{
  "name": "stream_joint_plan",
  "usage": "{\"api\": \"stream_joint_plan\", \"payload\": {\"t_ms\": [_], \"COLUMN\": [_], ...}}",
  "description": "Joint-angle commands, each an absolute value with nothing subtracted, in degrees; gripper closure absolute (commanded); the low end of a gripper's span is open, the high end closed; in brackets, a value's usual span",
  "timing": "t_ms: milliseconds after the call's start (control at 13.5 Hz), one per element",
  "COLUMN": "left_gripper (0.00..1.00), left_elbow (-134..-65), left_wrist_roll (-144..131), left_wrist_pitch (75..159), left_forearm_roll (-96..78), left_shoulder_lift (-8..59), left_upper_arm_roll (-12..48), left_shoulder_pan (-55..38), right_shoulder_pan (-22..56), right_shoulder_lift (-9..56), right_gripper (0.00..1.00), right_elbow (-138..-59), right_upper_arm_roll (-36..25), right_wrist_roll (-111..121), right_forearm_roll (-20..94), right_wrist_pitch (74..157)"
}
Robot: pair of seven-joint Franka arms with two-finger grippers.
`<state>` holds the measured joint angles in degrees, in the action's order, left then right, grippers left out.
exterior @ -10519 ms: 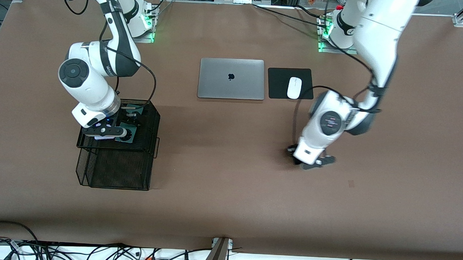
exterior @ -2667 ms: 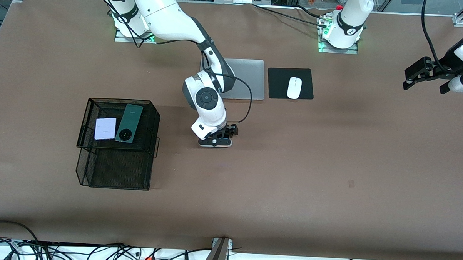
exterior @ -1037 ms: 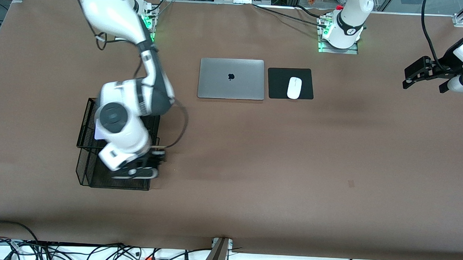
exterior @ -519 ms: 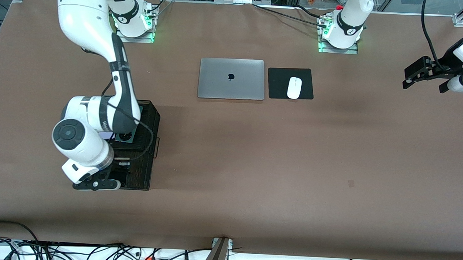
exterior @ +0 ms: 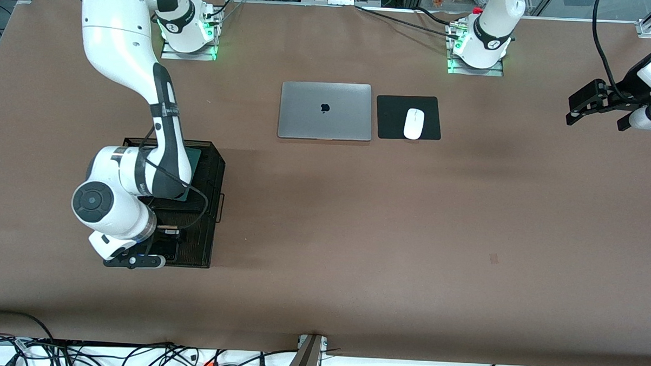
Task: Place phones with both arms
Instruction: 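Carry the flip phone with the right gripper over the mesh basket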
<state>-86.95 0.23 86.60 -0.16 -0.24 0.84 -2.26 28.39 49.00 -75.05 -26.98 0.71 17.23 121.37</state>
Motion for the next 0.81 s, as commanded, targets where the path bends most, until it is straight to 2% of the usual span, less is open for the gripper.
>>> {"api": "stream_joint_plan", "payload": {"t_ms": [0, 222, 296, 370, 741], "left_gripper": [0.00, 0.00, 0.00, 0.00, 0.00], "left_elbow": [-86.3, -86.3, -86.3, -86.3, -86.3], "left_wrist_roll": [-0.4, -0.4, -0.4, -0.4, -0.4], "left_wrist_pitch": [85.7, 85.7, 85.7, 85.7, 85.7], "left_forearm_roll": [-0.3, -0.3, -0.3, -0.3, -0.3], "left_shoulder_lift": [-0.2, -0.2, -0.2, -0.2, -0.2], "left_upper_arm_roll": [1.0, 0.9, 0.9, 0.9, 0.9], "left_shoulder_pan": [-2.4, -2.4, -2.3, -2.3, -2.4], "right_shoulder_pan": [27.9, 28.0, 28.0, 28.0, 28.0], "right_shoulder_lift": [49.0, 49.6, 49.6, 49.4, 48.2], "right_gripper": [0.91, 0.15, 0.06, 0.01, 0.01], "right_elbow": [-76.4, -76.8, -76.7, -76.6, -75.0], "right_upper_arm_roll": [-26.5, -26.4, -26.4, -26.5, -26.6], "right_wrist_roll": [1.5, 1.0, 0.9, 0.8, 1.5], "right_forearm_roll": [18.4, 18.4, 18.4, 18.7, 19.9], "right_wrist_pitch": [122.5, 123.3, 123.4, 123.4, 122.1]}}
